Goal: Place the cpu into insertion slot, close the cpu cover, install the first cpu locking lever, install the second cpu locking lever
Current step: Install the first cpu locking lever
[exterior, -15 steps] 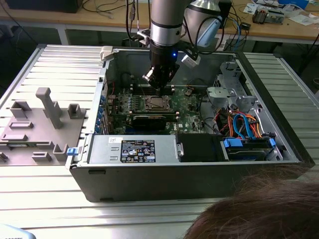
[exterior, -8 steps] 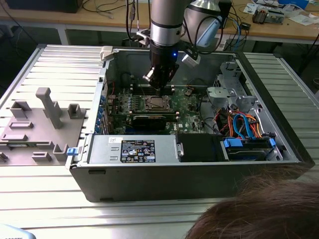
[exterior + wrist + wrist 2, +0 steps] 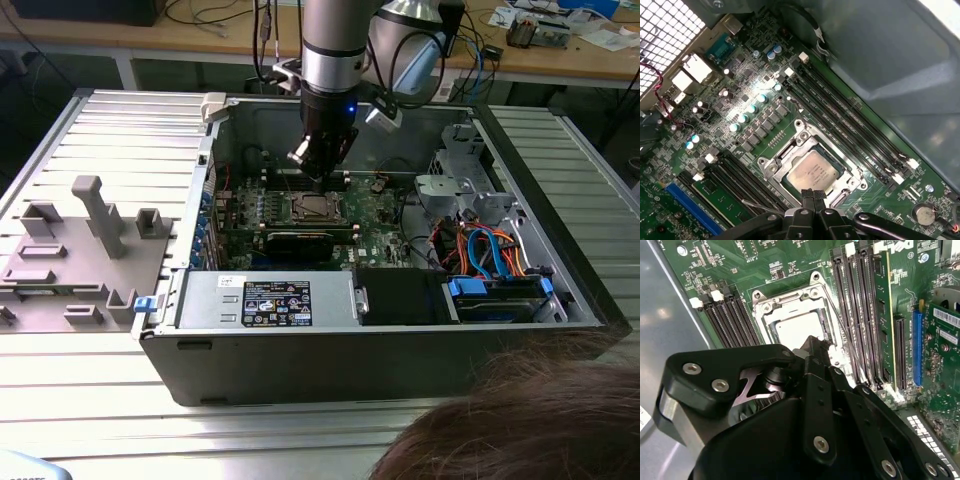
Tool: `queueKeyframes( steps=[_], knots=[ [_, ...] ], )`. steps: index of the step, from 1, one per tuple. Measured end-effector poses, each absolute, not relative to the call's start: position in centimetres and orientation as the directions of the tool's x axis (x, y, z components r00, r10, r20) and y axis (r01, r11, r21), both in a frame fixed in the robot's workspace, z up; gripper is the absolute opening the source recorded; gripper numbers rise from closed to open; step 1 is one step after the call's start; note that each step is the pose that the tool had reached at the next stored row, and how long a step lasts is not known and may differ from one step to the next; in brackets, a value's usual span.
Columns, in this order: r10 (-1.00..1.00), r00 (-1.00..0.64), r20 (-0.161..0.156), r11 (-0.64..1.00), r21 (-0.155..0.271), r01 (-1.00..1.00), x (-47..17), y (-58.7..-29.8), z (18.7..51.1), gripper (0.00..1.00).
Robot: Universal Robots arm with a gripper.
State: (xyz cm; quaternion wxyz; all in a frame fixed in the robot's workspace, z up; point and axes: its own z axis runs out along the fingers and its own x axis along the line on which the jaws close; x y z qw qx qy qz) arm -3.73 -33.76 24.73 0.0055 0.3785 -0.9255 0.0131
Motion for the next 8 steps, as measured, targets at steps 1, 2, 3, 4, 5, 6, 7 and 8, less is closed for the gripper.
queueKeyframes(
  steps=[1,2,3,4,5,6,7,8],
  knots=[
    [-0.703,-0.711,0.020,0.711,-0.020,-0.703,-3.73,-33.76,24.73,0.11],
    [-0.708,-0.706,0.020,0.705,-0.020,-0.709,-3.73,-33.76,24.73,0.11],
    [-0.713,-0.701,0.020,0.701,-0.020,-0.713,-3.73,-33.76,24.73,0.11],
    [-0.716,-0.698,0.020,0.698,-0.020,-0.716,-3.73,-33.76,24.73,0.11],
    [-0.718,-0.695,0.020,0.695,-0.020,-0.719,-3.73,-33.76,24.73,0.11],
    [-0.723,-0.691,0.020,0.690,-0.020,-0.723,-3.73,-33.76,24.73,0.11],
    [-0.726,-0.688,0.020,0.687,-0.020,-0.726,-3.73,-33.76,24.73,0.11],
    [-0.731,-0.682,0.020,0.682,-0.020,-0.731,-3.73,-33.76,24.73,0.11]
  ],
)
